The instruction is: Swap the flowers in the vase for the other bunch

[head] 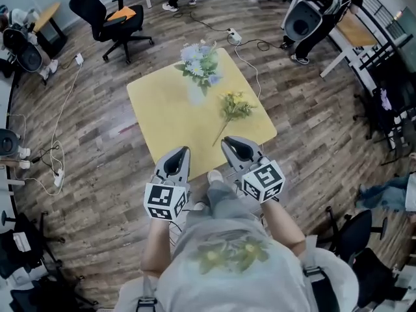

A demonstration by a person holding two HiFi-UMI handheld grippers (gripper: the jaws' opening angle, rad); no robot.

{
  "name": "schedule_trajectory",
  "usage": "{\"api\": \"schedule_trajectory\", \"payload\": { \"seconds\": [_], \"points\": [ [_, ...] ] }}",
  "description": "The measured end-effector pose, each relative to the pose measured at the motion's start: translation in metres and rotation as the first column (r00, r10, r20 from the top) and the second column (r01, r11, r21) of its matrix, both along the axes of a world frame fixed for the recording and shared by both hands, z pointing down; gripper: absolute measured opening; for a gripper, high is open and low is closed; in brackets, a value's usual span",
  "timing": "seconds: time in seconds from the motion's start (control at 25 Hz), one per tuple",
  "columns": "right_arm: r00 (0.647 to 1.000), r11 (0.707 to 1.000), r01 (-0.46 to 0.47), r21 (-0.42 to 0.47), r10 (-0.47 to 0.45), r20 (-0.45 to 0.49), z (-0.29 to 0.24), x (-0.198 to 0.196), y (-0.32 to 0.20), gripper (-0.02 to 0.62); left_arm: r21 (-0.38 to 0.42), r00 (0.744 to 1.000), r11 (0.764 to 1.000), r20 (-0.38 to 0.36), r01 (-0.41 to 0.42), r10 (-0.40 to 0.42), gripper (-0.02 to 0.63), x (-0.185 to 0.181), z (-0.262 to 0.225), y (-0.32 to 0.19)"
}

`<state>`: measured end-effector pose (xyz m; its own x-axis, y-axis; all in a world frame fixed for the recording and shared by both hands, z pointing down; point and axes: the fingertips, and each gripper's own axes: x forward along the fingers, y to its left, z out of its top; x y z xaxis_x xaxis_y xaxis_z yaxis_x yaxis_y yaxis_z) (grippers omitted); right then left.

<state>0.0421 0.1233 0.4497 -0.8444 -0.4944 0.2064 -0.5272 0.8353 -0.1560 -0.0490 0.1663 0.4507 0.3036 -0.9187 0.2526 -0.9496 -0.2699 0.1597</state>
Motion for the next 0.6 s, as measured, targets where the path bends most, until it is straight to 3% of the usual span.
{"api": "schedule_trajectory", "payload": {
  "seconds": [0.48, 0.6],
  "points": [
    [0.997, 0.997, 0.078, 0.013, -0.078, 0.019, -0.021, 0.010, -0.153, 0.049, -0.017, 0.996, 0.996, 0.018, 0.087, -0.087, 0.017, 0.003, -0.004, -0.131],
    [0.994, 0.994, 0.105, 0.010, -0.105, 0.019, -0.022, 0.005, -0.182, 0.110, -0.022, 0.993, 0.993, 0.017, 0.117, -0.117, 0.017, 0.000, -0.003, -0.148]
  ]
}}
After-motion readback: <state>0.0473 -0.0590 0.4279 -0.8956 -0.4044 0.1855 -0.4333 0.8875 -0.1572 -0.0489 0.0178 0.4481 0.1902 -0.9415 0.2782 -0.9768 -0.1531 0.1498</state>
